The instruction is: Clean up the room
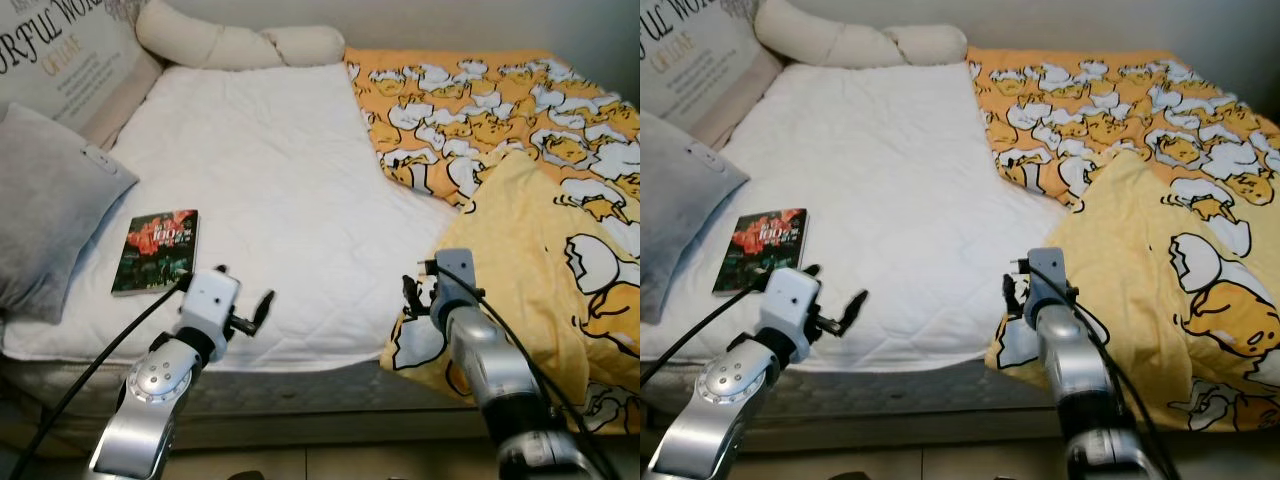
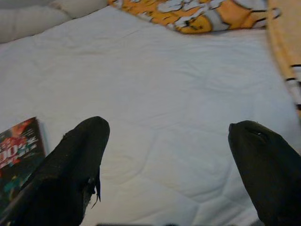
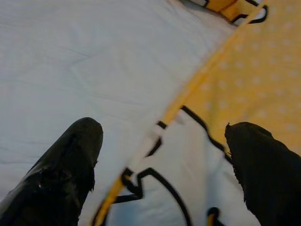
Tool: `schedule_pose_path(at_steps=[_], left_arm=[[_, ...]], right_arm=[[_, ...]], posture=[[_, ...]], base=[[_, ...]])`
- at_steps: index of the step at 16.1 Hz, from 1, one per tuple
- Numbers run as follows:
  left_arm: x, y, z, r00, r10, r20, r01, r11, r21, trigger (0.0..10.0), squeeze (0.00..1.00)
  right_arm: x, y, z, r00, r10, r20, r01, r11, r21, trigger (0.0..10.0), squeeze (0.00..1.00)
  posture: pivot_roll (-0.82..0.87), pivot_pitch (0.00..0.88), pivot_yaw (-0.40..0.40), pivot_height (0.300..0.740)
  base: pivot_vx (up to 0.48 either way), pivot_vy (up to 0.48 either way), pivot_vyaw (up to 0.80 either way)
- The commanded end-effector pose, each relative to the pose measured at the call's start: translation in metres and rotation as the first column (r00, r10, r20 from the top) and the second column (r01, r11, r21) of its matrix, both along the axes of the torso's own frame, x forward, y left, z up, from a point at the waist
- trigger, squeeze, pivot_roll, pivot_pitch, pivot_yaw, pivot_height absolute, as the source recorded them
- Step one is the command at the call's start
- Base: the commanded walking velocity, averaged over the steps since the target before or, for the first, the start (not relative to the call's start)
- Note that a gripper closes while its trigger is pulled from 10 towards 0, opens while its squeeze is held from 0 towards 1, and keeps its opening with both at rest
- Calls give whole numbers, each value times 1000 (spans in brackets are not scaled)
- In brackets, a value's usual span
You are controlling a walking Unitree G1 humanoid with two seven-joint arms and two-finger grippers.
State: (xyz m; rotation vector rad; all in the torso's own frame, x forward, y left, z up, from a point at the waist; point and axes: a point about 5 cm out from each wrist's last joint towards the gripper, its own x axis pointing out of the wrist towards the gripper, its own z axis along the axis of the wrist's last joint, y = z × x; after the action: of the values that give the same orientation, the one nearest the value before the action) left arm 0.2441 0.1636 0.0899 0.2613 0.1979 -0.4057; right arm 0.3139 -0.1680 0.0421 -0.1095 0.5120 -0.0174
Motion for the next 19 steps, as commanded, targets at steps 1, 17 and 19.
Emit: schedule_pose_path(at_steps=[1, 17, 19], left_arm=[[3, -3, 6, 998, -59, 7, 59, 998, 16, 10000, 373], [-57, 2, 37, 940, -305, -154, 324, 939, 114, 10000, 376], [-60, 3, 39, 939, -303, -164, 323, 939, 115, 10000, 380]], right_arm=[[6, -6, -2, 1000, -23, -18, 22, 999, -30, 10000, 0], [2, -27, -30, 978, -94, -185, 87, 995, -49, 1686, 0], [-3, -30, -34, 974, -106, -202, 96, 993, -62, 1176, 0]], posture=[[89, 0, -4, 740], [299, 157, 70, 740], [300, 162, 72, 740]], base=[[0, 0, 0], [0, 0, 0], [0, 0, 0]])
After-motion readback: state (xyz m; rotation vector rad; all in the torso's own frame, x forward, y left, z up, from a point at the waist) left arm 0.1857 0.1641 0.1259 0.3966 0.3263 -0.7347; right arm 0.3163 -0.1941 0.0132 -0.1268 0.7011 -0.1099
